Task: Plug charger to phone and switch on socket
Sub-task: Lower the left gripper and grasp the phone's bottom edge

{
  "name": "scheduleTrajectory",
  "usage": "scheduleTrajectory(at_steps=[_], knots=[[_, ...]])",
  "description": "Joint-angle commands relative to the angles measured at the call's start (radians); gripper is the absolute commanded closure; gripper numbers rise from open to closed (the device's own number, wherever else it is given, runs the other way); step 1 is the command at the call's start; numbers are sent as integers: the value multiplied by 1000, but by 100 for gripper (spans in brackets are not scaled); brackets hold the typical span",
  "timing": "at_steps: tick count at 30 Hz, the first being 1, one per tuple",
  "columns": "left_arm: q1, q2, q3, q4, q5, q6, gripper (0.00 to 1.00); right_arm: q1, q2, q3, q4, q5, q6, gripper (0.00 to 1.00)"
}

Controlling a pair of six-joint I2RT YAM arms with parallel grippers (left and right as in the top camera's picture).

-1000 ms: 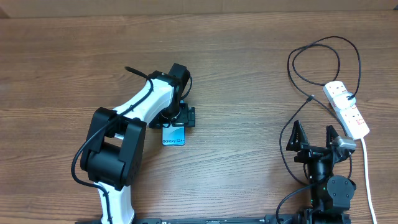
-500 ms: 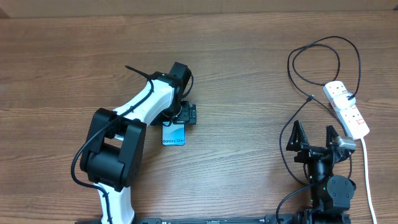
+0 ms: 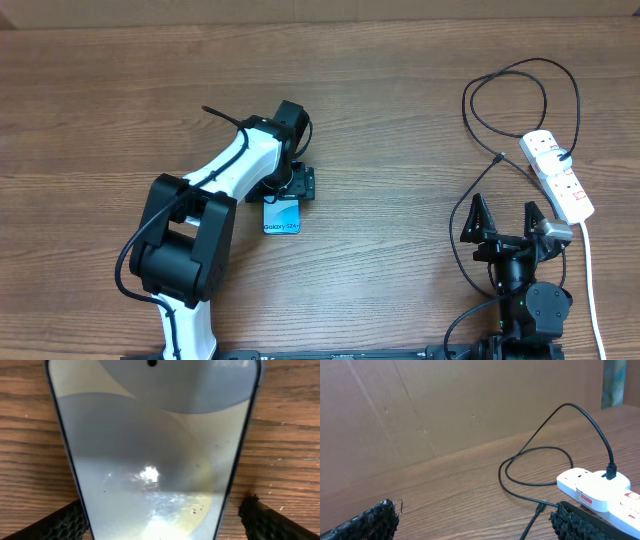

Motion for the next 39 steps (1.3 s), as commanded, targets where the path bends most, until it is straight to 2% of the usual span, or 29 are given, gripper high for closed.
scheduleTrajectory(at_steps=[1, 10, 12, 19, 22, 30, 39], knots=[[2, 66, -43, -9, -111, -29, 11, 5, -10, -11, 6, 2, -5, 0], [2, 66, -43, -8, -111, -29, 20, 5, -10, -11, 6, 2, -5, 0], [2, 66, -43, -7, -111, -29, 27, 5, -10, -11, 6, 2, -5, 0], [2, 66, -43, -5, -108, -36, 31, 5, -10, -11, 6, 2, -5, 0], [2, 66, -43, -2, -108, -36, 40, 5, -10, -11, 6, 2, -5, 0], [2, 66, -26, -22, -108, -35, 41, 5, -10, -11, 6, 2, -5, 0], [2, 66, 99, -116, -84, -35, 42, 5, -10, -11, 6, 2, -4, 0]])
